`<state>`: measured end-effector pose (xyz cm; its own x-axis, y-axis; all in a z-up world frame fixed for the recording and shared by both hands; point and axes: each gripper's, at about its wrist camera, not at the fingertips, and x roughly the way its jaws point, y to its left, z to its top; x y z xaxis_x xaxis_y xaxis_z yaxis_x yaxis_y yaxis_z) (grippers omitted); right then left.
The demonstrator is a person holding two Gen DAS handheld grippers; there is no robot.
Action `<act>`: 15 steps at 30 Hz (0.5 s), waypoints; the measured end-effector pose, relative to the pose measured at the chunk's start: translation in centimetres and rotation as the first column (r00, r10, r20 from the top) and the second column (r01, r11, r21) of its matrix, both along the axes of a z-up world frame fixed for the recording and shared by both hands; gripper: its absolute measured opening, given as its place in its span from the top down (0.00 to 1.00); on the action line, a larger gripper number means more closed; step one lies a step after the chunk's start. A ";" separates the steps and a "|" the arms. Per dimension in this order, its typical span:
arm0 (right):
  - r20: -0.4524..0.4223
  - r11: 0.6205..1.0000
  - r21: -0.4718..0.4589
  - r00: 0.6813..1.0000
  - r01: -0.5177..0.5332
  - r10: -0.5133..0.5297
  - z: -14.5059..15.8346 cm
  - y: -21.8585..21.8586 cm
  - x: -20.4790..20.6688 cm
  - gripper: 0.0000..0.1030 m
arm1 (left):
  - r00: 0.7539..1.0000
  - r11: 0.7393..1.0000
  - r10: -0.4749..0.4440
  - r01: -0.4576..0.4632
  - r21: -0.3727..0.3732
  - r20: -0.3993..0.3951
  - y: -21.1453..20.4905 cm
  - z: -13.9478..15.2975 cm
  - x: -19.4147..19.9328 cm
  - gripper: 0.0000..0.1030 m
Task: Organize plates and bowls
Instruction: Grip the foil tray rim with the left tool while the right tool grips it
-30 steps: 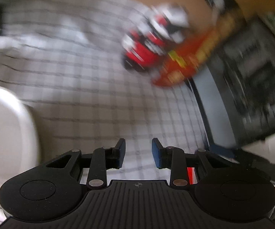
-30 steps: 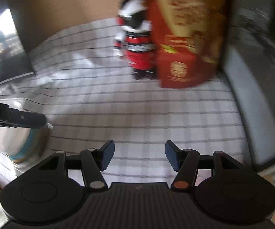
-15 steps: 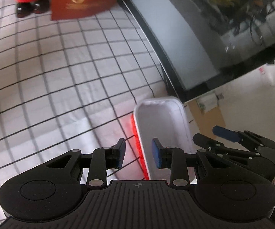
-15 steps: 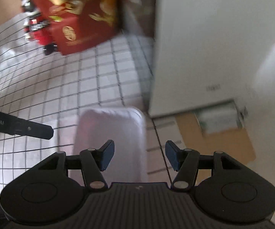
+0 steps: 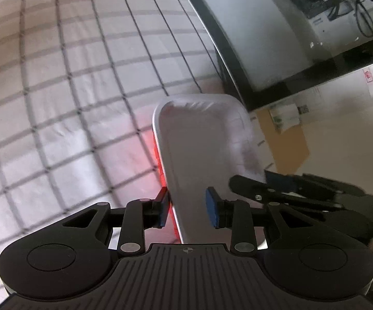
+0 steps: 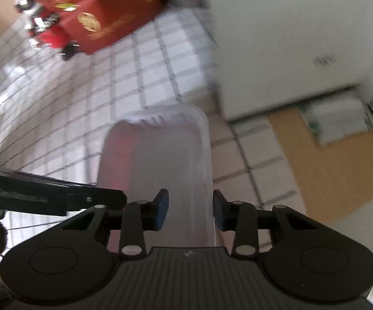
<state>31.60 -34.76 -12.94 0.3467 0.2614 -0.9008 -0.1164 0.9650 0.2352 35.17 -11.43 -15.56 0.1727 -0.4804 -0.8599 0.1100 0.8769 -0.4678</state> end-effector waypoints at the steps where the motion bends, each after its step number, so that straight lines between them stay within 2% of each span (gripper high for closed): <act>1: 0.009 1.000 0.012 1.000 -0.009 0.009 0.3 0.7 0.1 0.65 | 1.000 1.000 0.012 -0.013 0.006 0.011 0.9 0.3 -0.3 0.67; 6: 0.042 0.990 0.079 0.993 -0.113 0.110 1.8 7.1 0.0 0.65 | 0.989 0.990 0.130 -0.133 0.040 0.070 8.1 2.2 -3.1 0.70; 11: 0.042 0.949 0.137 0.959 -0.285 0.282 1.8 16.0 -1.1 0.65 | 0.954 0.949 0.287 -0.296 0.106 0.093 16.7 3.5 -7.2 0.72; 15: 0.018 0.921 0.158 0.934 -0.356 0.358 1.2 21.1 -2.5 0.64 | 0.935 0.923 0.337 -0.352 0.158 0.115 20.4 3.5 -9.3 0.72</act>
